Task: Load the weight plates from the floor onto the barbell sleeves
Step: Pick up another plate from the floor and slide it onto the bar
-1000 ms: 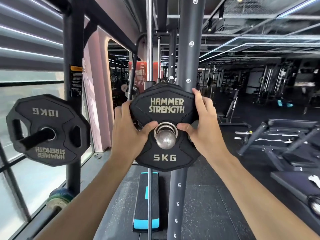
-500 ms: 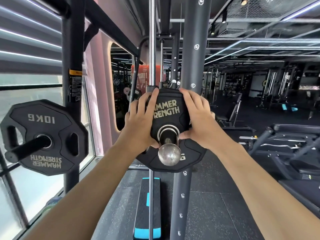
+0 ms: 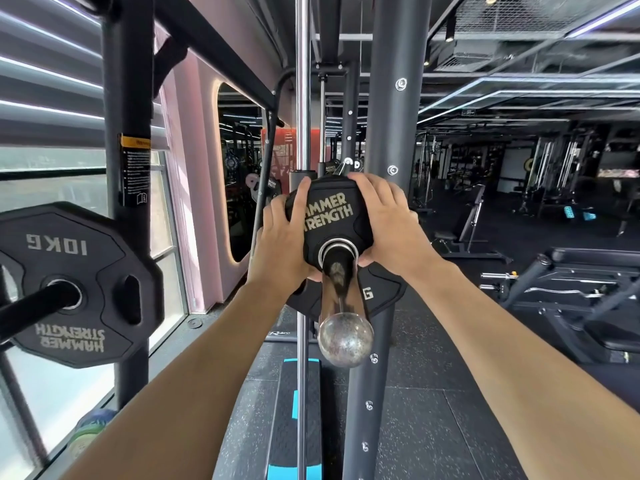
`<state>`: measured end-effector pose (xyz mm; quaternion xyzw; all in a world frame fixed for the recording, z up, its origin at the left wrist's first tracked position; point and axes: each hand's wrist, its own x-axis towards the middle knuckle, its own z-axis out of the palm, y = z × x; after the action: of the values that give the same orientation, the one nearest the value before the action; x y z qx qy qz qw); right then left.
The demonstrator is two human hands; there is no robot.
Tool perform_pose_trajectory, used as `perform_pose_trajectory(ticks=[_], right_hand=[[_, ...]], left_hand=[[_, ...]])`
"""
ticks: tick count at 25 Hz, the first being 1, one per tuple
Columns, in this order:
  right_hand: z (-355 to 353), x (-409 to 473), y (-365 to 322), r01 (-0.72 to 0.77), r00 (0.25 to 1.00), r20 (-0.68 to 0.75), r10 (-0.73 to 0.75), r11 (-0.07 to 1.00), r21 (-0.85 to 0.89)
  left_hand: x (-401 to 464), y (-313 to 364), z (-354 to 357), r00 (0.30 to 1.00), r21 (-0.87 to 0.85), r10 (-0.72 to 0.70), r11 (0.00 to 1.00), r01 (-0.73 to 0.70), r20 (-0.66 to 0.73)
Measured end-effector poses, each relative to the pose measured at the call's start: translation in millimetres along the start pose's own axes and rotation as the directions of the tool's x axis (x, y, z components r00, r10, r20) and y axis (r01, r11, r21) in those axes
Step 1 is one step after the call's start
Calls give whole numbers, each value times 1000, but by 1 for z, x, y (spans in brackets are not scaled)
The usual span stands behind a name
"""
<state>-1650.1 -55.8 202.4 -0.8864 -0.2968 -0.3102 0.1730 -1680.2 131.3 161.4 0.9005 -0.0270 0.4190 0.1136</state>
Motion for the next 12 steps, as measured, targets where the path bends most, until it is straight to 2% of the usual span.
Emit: perform_pose_trajectory(ticks=[12], right_hand=[[7,4,6,-24,1000,-16,25,999,40]], left_hand=[[8,-1,6,1000,53,11,999,-10,-6]])
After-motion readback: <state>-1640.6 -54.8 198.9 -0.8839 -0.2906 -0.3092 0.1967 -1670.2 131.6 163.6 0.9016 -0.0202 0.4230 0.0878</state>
